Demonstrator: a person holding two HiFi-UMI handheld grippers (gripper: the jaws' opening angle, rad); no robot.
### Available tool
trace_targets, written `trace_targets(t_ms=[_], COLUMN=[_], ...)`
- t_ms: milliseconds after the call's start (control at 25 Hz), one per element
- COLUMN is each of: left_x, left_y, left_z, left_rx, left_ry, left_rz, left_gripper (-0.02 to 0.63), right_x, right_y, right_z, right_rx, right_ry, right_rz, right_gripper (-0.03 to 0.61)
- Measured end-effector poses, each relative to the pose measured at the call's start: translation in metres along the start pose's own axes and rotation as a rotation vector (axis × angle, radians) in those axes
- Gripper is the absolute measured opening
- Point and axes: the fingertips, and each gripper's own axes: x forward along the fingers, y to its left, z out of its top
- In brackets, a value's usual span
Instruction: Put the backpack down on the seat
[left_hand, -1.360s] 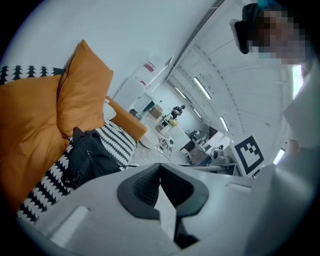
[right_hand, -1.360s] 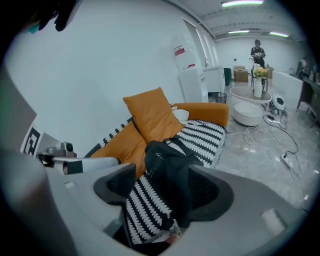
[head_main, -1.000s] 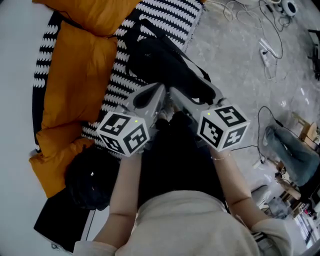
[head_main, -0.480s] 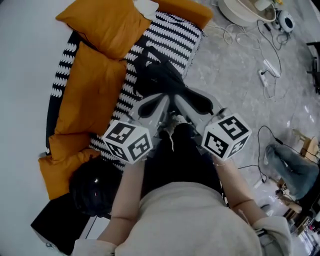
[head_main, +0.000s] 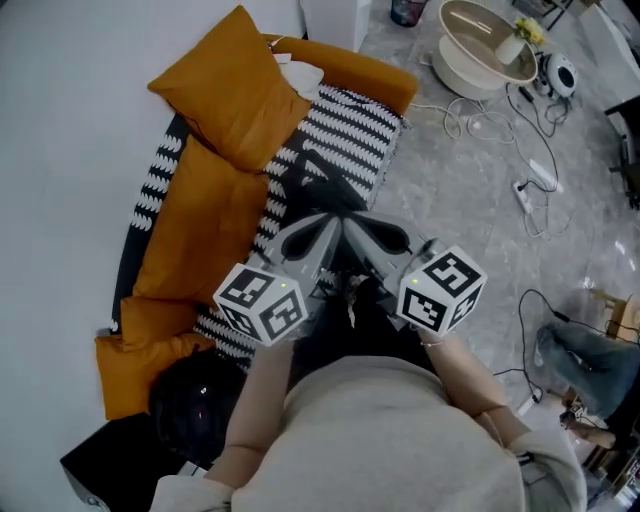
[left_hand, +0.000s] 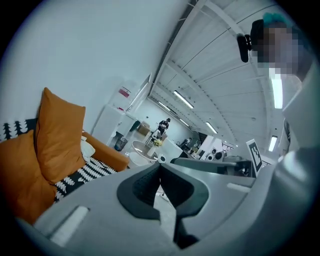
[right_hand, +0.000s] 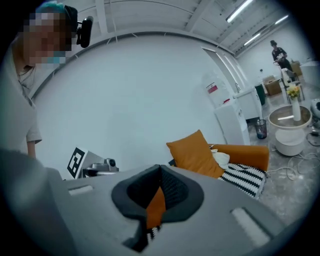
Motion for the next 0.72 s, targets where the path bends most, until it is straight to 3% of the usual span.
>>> trace_targets(t_ms=[200, 480, 720], left_x=[-0.012, -0.032, -0.049], left_y=[-0.01, -0.017, -0.017], left_z=[0.017, 0.033, 0.036], left_rx=[0.036, 0.079, 0.11], left_ry=[-0.025, -0.068, -0.054], left_rz=[0.008, 0.013, 0.033], left_gripper=[0.008, 0.007, 0.007], right_x=[-0.002, -0.006, -0.005], right_y=[0.024, 0.048, 0.047], right_z=[0.018, 0.031, 0.031], right_rx=[-0.03, -0.09, -0.091], right_ry=[-0.029, -0.096, -0.087], right_rz=[0.095, 0.147, 0.064], right_gripper=[0.003, 0.003, 0.003])
